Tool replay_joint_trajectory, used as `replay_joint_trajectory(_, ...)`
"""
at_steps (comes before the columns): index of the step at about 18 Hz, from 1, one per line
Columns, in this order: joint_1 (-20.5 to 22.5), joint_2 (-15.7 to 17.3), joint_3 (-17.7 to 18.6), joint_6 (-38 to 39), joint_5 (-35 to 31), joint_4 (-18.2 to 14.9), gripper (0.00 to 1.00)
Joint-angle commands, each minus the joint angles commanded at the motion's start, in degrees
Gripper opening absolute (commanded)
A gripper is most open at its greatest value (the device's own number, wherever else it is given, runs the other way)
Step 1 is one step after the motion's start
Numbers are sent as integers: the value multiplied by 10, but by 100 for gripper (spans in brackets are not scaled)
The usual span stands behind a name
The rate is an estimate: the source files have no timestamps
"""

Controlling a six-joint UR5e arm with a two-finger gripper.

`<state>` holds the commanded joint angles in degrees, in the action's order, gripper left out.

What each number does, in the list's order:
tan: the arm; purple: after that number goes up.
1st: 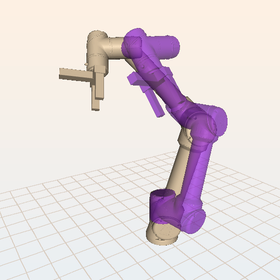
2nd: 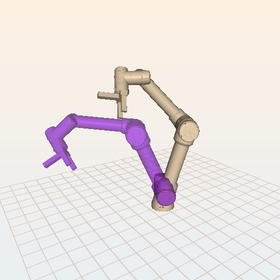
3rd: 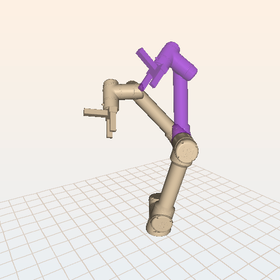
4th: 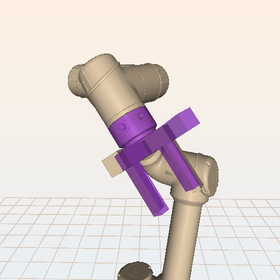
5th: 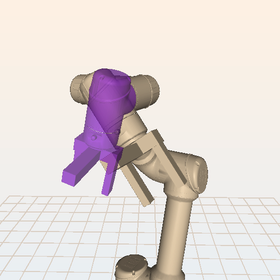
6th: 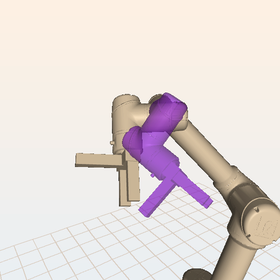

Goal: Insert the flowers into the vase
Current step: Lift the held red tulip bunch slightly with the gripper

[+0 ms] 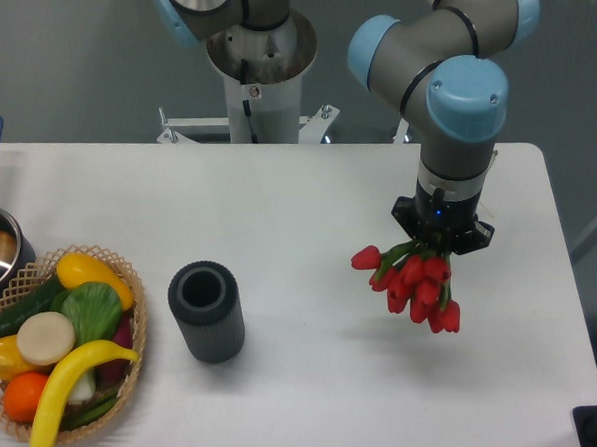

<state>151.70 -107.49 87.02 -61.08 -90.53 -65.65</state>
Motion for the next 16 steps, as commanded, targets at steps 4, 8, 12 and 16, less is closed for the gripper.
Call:
replay_joint_trajectory(4,-4,8,-18,12,53,0,0)
replay_joint_trajectory(8,-8,31,-17,37,118,5,0)
replay_joint_trajectory(12,-10,54,-8,73,218,54,0)
replay_joint_trajectory(16,-10,60,12,107,312,121,0)
